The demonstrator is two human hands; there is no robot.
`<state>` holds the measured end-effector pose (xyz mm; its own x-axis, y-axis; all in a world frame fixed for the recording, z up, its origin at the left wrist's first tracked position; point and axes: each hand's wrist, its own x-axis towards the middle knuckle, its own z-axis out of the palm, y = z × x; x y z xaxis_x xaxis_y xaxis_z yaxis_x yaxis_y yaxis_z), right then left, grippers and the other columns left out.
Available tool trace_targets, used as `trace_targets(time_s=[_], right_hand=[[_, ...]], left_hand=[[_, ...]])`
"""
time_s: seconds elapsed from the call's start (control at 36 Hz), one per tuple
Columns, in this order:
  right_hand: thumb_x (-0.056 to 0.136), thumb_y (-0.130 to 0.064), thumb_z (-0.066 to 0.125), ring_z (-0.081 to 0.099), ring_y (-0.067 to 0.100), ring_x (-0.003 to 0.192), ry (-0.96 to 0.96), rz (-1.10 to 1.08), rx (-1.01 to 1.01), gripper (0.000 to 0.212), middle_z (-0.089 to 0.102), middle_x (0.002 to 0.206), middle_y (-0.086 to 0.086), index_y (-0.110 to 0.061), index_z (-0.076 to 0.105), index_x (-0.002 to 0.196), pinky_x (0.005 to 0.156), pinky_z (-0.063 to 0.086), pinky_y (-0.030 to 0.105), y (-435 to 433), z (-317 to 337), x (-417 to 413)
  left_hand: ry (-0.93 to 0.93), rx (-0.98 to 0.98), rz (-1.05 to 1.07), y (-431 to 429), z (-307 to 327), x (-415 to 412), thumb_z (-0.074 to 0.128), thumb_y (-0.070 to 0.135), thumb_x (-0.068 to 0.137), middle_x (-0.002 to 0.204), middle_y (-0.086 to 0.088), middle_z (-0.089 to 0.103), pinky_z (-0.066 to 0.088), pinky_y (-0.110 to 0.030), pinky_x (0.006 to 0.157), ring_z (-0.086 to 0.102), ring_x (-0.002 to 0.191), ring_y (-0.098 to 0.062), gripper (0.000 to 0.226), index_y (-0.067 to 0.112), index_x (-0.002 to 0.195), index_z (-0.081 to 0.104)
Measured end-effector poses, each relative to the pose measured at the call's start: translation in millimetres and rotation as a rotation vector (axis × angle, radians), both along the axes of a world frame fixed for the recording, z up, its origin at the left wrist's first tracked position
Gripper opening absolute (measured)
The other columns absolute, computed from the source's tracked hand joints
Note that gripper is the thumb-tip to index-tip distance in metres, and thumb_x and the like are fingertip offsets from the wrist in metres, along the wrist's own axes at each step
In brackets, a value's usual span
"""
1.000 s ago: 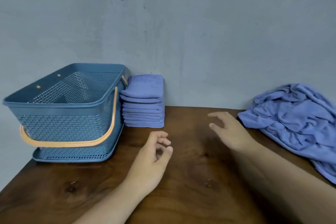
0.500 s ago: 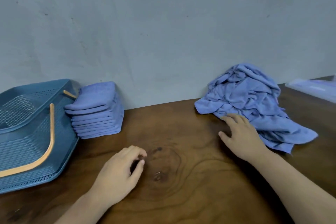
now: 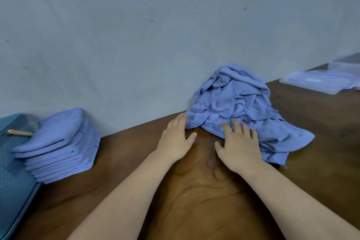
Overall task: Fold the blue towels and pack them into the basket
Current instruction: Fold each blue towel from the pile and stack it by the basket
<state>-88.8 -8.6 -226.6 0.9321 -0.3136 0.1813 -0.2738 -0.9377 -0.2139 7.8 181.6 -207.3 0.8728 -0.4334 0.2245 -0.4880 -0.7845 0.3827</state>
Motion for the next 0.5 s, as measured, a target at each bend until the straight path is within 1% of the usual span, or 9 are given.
trace_targets(time_s=[0.03, 0.08, 0.14, 0.17, 0.22, 0.28, 0.33, 0.42, 0.5], right_hand=[[0.102, -0.061, 0.040, 0.012, 0.036, 0.160, -0.001, -0.002, 0.000, 0.075, 0.012, 0.175, 0.010, -0.027, 0.020, 0.165, 0.127, 0.015, 0.057, 0, -1, 0], [0.101, -0.061, 0.040, 0.014, 0.036, 0.159, -0.015, -0.006, -0.006, 0.074, 0.013, 0.175, 0.010, -0.027, 0.021, 0.165, 0.127, 0.016, 0.057, -1, -1, 0], [0.101, -0.060, 0.041, 0.016, 0.035, 0.158, -0.009, 0.001, -0.005, 0.073, 0.014, 0.174, 0.010, -0.027, 0.022, 0.164, 0.126, 0.016, 0.057, -1, 1, 0], [0.101, -0.060, 0.041, 0.017, 0.034, 0.158, -0.010, 0.003, -0.006, 0.073, 0.015, 0.174, 0.010, -0.027, 0.023, 0.163, 0.126, 0.016, 0.058, -1, 1, 0], [0.101, -0.060, 0.041, 0.018, 0.034, 0.158, -0.011, 0.007, -0.005, 0.071, 0.015, 0.174, 0.010, -0.027, 0.024, 0.162, 0.126, 0.015, 0.059, -1, 0, 0], [0.101, -0.060, 0.041, 0.018, 0.034, 0.157, -0.006, 0.008, 0.000, 0.070, 0.016, 0.174, 0.010, -0.027, 0.025, 0.162, 0.126, 0.014, 0.060, 0, 1, -2], [0.101, -0.059, 0.041, 0.019, 0.033, 0.157, -0.005, 0.013, 0.009, 0.069, 0.018, 0.173, 0.009, -0.028, 0.026, 0.161, 0.127, 0.012, 0.060, 1, 1, -3], [0.101, -0.060, 0.040, 0.020, 0.033, 0.156, 0.003, 0.023, 0.008, 0.069, 0.021, 0.172, 0.008, -0.028, 0.027, 0.161, 0.127, 0.012, 0.061, 0, 2, -3], [0.103, -0.062, 0.035, 0.022, 0.032, 0.155, 0.026, 0.022, -0.014, 0.070, 0.026, 0.169, 0.007, -0.027, 0.026, 0.162, 0.127, 0.012, 0.060, -4, 1, -2]], left_hand=[[0.002, 0.032, 0.009, -9, -1, 10, 0.059, 0.052, 0.103, 0.169, 0.004, 0.034, 0.033, -0.043, 0.123, 0.031, 0.155, -0.020, 0.074, 0.026, 0.165, 0.028], [-0.021, 0.130, 0.034, -20, -4, 28, 0.056, 0.051, 0.104, 0.159, 0.001, 0.050, 0.037, -0.044, 0.116, 0.047, 0.144, -0.024, 0.062, 0.028, 0.159, 0.039], [-0.071, 0.226, 0.059, -22, -5, 35, 0.052, 0.045, 0.107, 0.138, 0.000, 0.064, 0.040, -0.041, 0.099, 0.061, 0.123, -0.026, 0.038, 0.028, 0.141, 0.056], [-0.101, 0.252, 0.071, -20, -5, 36, 0.051, 0.040, 0.108, 0.127, 0.000, 0.066, 0.038, -0.038, 0.090, 0.063, 0.114, -0.026, 0.026, 0.026, 0.128, 0.061], [-0.141, 0.282, 0.077, -10, -4, 31, 0.049, 0.033, 0.109, 0.107, 0.003, 0.061, 0.030, -0.035, 0.081, 0.062, 0.101, -0.027, 0.012, 0.025, 0.106, 0.057], [-0.166, 0.290, 0.059, 3, -3, 22, 0.049, 0.031, 0.110, 0.094, 0.007, 0.050, 0.030, -0.035, 0.081, 0.054, 0.088, -0.025, 0.015, 0.027, 0.095, 0.048], [-0.197, 0.282, 0.044, 20, -5, 16, 0.050, 0.032, 0.110, 0.088, 0.009, 0.048, 0.036, -0.036, 0.087, 0.044, 0.078, -0.019, 0.021, 0.027, 0.090, 0.046], [-0.219, 0.236, 0.042, 46, -11, 5, 0.051, 0.034, 0.110, 0.085, 0.009, 0.053, 0.037, -0.034, 0.091, 0.042, 0.072, -0.016, 0.023, 0.030, 0.087, 0.049], [-0.252, 0.200, 0.051, 77, -18, -9, 0.052, 0.033, 0.109, 0.085, 0.012, 0.054, 0.036, -0.030, 0.091, 0.044, 0.070, -0.013, 0.020, 0.032, 0.089, 0.052]])
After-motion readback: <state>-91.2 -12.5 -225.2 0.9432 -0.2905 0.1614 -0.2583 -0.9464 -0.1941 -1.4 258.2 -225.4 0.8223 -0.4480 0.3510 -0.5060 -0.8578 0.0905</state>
